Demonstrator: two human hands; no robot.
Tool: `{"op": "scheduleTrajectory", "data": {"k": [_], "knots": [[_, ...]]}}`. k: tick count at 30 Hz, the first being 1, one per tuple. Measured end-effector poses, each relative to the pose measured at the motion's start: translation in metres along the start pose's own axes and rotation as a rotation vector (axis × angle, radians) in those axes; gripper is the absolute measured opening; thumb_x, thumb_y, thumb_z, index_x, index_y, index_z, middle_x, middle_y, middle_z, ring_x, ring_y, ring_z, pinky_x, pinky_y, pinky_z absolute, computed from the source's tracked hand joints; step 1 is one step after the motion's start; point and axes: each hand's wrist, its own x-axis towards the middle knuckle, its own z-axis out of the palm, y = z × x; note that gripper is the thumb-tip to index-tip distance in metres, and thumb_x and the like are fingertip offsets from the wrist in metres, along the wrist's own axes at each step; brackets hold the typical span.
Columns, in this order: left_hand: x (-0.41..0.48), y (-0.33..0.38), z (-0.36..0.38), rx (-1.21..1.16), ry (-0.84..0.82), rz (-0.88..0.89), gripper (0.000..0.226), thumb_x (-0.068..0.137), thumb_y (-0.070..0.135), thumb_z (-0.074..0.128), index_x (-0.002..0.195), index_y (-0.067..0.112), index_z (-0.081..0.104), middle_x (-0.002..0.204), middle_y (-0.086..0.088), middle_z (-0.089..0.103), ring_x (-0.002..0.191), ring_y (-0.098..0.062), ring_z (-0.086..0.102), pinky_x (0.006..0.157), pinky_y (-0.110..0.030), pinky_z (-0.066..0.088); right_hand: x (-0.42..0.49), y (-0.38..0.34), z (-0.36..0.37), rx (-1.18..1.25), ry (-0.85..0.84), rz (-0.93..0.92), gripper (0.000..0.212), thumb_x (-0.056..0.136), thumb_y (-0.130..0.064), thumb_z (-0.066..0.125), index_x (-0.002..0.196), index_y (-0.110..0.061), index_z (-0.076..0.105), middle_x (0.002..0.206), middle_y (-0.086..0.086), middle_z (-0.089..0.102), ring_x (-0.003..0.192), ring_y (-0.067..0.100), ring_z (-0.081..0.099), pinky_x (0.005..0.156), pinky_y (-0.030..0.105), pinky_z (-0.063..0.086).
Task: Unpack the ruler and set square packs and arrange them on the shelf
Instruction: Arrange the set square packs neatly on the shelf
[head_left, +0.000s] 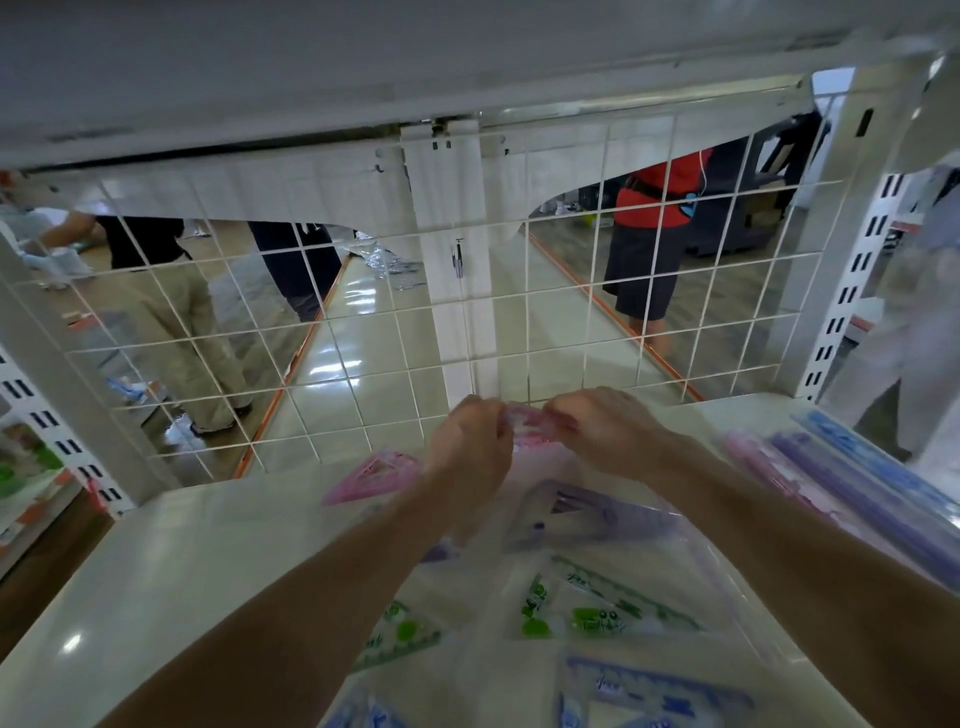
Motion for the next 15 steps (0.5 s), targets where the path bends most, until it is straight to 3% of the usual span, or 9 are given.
{"op": "scheduleTrajectory", "data": {"k": [3, 5, 9, 12, 15], "knots": [[-0.002, 0.004, 0.003, 0.065, -0.116, -0.077, 0.021, 0.098, 0.016, 0.041, 0.106, 0.01, 0.059, 0.108, -0.009, 0.059, 0.088, -0.021, 0.052, 0.072, -0.029, 0.04, -0.002, -0.004, 0.005, -0.128, -0.034, -0.008, 0.021, 0.098, -0.023, 0.041, 0.105, -0.02, 0.061, 0.103, 0.003, 0.065, 0.101, 0.024, 0.058, 0.077, 0.029, 0.037], [-0.005, 0.009, 0.005, 0.063, -0.182, -0.107, 0.034, 0.095, 0.01, 0.043, 0.128, 0.011, 0.045, 0.124, -0.008, 0.049, 0.109, -0.024, 0.045, 0.088, -0.033, 0.037, -0.001, -0.008, 0.006, -0.147, -0.009, -0.014, 0.018, 0.097, -0.025, 0.042, 0.106, -0.02, 0.057, 0.108, 0.003, 0.065, 0.102, 0.025, 0.059, 0.076, 0.029, 0.035], [-0.005, 0.02, 0.01, -0.032, -0.22, -0.226, 0.06, 0.087, 0.002, 0.048, 0.142, 0.011, 0.026, 0.135, -0.009, 0.044, 0.125, -0.028, 0.038, 0.101, -0.038, 0.033, 0.0, -0.016, 0.004, -0.184, -0.005, -0.023, 0.018, 0.096, -0.025, 0.043, 0.109, -0.018, 0.054, 0.109, 0.005, 0.065, 0.102, 0.026, 0.06, 0.08, 0.031, 0.04], [-0.003, 0.017, 0.009, -0.008, -0.207, -0.22, 0.053, 0.089, 0.004, 0.047, 0.139, 0.011, 0.032, 0.133, -0.008, 0.046, 0.122, -0.027, 0.04, 0.1, -0.038, 0.035, -0.002, -0.015, 0.004, -0.186, 0.004, -0.017, 0.018, 0.097, -0.024, 0.042, 0.108, -0.02, 0.057, 0.108, 0.004, 0.066, 0.101, 0.024, 0.06, 0.081, 0.031, 0.042], [0.0, 0.007, 0.004, 0.03, -0.081, -0.101, 0.033, 0.095, 0.012, 0.045, 0.128, 0.012, 0.046, 0.117, -0.008, 0.05, 0.107, -0.024, 0.045, 0.085, -0.032, 0.038, -0.002, -0.013, 0.003, -0.187, 0.002, -0.007, 0.024, 0.099, -0.024, 0.037, 0.112, -0.019, 0.058, 0.11, 0.005, 0.066, 0.104, 0.026, 0.06, 0.083, 0.033, 0.043]]}}
